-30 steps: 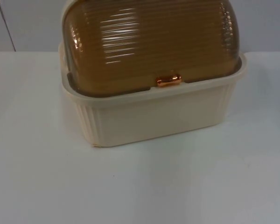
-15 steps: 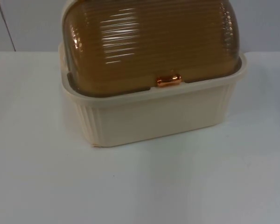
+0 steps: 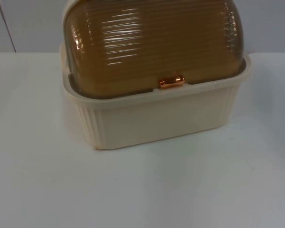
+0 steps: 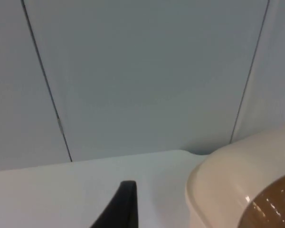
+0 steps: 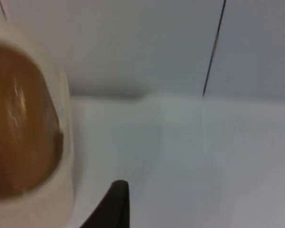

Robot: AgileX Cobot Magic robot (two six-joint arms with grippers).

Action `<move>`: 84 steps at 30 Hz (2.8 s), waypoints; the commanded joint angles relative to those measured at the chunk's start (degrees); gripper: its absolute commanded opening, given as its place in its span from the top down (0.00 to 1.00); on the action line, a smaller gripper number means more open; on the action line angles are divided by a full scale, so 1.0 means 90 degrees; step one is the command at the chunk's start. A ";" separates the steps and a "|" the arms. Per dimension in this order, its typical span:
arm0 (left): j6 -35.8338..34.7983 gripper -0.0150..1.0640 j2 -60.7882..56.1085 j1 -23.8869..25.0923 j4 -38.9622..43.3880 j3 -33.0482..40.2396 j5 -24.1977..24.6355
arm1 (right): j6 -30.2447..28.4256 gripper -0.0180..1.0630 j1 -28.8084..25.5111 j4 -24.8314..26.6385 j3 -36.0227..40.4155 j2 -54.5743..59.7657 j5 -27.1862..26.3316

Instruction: Open the box lid with the left hand, place the block into the box with the right hand, then close the box lid with the left hand.

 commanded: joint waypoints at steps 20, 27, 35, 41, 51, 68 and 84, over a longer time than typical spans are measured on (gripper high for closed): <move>0.0623 0.05 -0.2197 -0.0272 0.0486 0.0731 -0.0257 | -0.0054 0.01 0.0902 -0.0931 -0.0270 -0.2447 0.1481; 0.0338 0.05 -0.3742 -0.0272 0.0676 0.1259 -0.0574 | 0.0574 0.01 0.0902 -0.1553 -0.0983 -0.3548 0.2668; -0.0333 0.05 -0.4780 0.0218 0.1974 0.1418 -0.0548 | 0.0473 0.01 0.0191 -0.1644 -0.1431 -0.4103 0.2717; -0.0321 0.05 -0.5465 0.0304 0.1387 0.1799 -0.0866 | 0.0058 0.01 -0.0412 -0.1556 -0.1431 -0.4625 0.2409; -0.0390 0.05 -0.6191 0.0304 0.1448 0.1799 0.0108 | 0.0045 0.01 -0.0315 -0.1295 -0.1431 -0.5314 0.2869; -0.0447 0.05 -0.6613 0.0293 0.0932 0.1215 0.2277 | -0.1262 0.01 -0.0315 0.1205 -0.1535 -0.5433 0.4592; -0.0447 0.05 -0.6613 0.0132 0.1033 0.1344 0.2184 | -0.1262 0.01 -0.0162 0.1454 -0.0958 -0.5433 0.4349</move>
